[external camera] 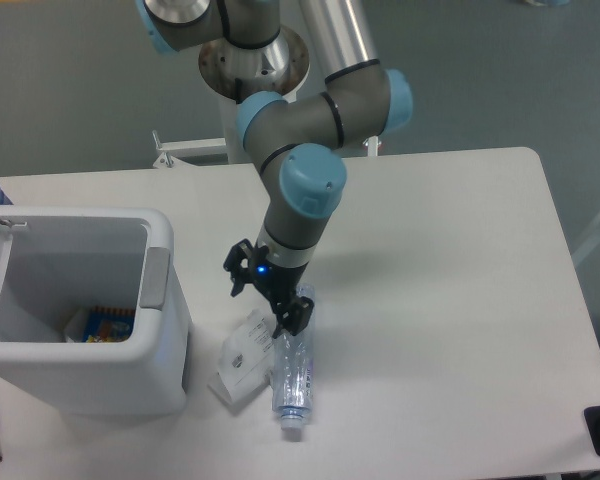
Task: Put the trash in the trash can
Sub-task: 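Lower the gripper onto the white paper packet and close on it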
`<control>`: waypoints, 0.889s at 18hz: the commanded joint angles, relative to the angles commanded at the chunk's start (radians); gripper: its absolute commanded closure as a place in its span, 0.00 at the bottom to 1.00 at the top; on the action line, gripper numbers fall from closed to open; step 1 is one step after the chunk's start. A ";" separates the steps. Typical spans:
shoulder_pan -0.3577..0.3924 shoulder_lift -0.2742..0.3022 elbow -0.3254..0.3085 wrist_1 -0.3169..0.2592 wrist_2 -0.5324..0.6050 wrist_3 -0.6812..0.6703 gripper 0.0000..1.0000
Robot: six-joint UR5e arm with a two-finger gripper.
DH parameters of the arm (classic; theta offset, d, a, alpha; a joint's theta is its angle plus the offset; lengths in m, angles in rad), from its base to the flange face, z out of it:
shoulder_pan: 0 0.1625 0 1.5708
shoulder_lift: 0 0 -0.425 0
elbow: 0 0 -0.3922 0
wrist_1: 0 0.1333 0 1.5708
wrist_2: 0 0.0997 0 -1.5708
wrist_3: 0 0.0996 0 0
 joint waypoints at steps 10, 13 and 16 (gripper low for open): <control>-0.017 -0.045 -0.014 0.063 0.000 -0.069 0.00; -0.023 -0.060 -0.008 0.080 0.000 -0.078 0.00; -0.023 -0.074 -0.012 0.109 0.000 -0.087 0.00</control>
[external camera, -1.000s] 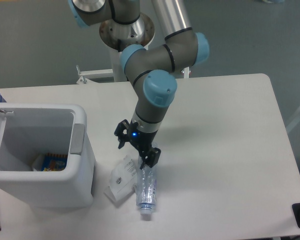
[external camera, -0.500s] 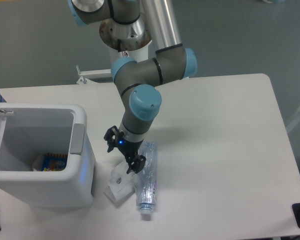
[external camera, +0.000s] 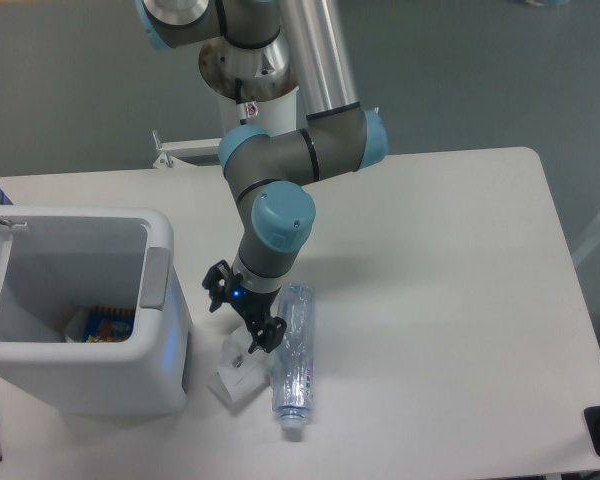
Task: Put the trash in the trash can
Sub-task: 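Lower the gripper onto the white paper packet and close on it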
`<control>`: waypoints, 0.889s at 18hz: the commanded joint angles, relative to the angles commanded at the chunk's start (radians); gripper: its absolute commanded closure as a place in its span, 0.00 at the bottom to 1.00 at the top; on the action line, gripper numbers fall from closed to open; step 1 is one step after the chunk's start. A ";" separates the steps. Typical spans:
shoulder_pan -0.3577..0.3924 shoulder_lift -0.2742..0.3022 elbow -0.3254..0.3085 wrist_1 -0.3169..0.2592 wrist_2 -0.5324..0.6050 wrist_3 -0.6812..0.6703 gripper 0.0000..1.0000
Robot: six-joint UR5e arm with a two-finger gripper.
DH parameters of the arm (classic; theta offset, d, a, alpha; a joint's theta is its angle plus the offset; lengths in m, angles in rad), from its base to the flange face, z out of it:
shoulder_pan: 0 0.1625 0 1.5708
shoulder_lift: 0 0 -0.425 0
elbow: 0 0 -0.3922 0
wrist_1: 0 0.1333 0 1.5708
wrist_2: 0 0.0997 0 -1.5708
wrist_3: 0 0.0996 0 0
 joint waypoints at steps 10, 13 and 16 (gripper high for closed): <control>-0.002 -0.014 0.015 0.022 0.032 -0.009 0.42; -0.002 -0.012 0.015 0.020 0.034 -0.017 0.71; -0.002 -0.009 0.015 0.020 0.034 -0.020 0.92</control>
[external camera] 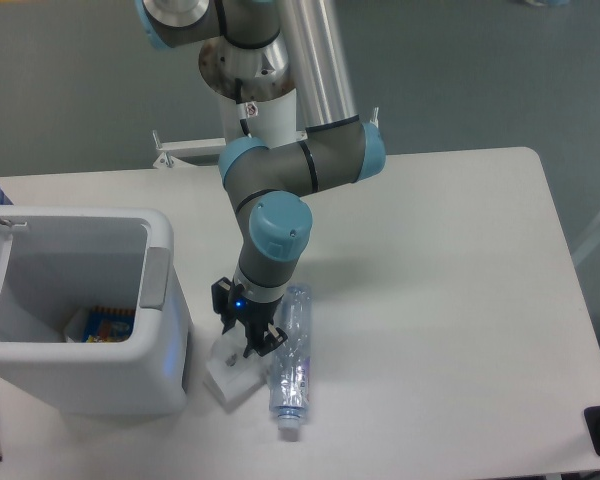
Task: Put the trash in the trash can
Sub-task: 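Lower the gripper onto the white paper packet and close on it, then lift the paper packet and carry it over the white trash bin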
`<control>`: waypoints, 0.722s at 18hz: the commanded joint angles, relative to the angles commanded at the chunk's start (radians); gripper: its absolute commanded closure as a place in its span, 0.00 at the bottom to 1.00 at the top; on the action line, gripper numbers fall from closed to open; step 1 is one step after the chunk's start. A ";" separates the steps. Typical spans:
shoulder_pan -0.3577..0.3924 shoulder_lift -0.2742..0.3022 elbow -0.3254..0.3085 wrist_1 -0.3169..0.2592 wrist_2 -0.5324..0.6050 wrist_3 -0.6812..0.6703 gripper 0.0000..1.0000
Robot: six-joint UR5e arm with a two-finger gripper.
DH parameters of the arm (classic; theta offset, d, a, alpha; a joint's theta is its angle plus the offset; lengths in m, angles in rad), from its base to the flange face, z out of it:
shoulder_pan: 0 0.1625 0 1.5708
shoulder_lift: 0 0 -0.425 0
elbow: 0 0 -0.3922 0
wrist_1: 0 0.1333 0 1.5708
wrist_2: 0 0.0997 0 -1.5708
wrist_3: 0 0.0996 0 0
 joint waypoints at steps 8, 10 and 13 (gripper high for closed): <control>0.000 0.005 0.005 0.000 -0.002 -0.025 1.00; 0.000 0.008 0.006 0.000 -0.002 -0.026 1.00; 0.002 0.021 0.009 0.000 -0.003 -0.038 1.00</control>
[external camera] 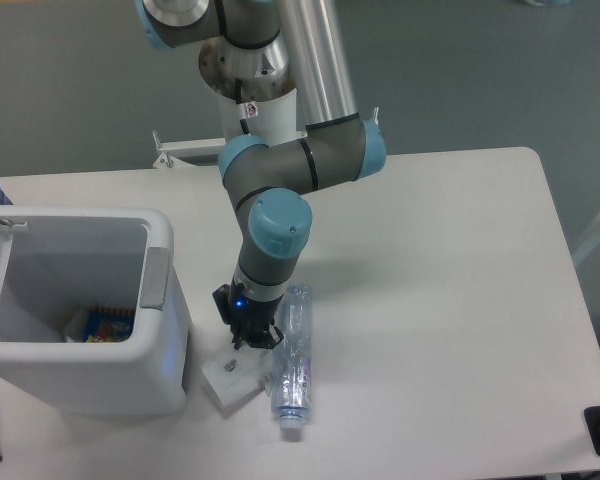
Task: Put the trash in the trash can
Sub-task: 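Lift the paper packet and carry it over the white trash bin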
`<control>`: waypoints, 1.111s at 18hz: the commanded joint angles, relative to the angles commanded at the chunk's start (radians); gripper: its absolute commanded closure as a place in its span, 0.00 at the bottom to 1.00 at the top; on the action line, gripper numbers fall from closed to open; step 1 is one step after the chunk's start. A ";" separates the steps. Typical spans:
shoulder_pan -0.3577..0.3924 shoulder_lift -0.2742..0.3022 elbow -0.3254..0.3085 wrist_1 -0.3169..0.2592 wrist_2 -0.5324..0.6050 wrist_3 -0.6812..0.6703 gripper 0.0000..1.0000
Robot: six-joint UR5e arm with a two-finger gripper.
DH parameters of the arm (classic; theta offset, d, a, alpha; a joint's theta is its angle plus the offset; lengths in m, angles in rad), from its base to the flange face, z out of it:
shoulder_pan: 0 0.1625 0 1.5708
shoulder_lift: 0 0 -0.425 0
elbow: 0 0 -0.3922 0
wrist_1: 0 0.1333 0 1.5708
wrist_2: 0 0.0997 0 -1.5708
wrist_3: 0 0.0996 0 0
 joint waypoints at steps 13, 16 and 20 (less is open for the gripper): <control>0.052 0.126 0.092 -0.002 -0.149 -0.123 1.00; 0.083 0.126 0.175 -0.002 -0.236 -0.195 1.00; 0.121 0.140 0.280 -0.011 -0.330 -0.319 1.00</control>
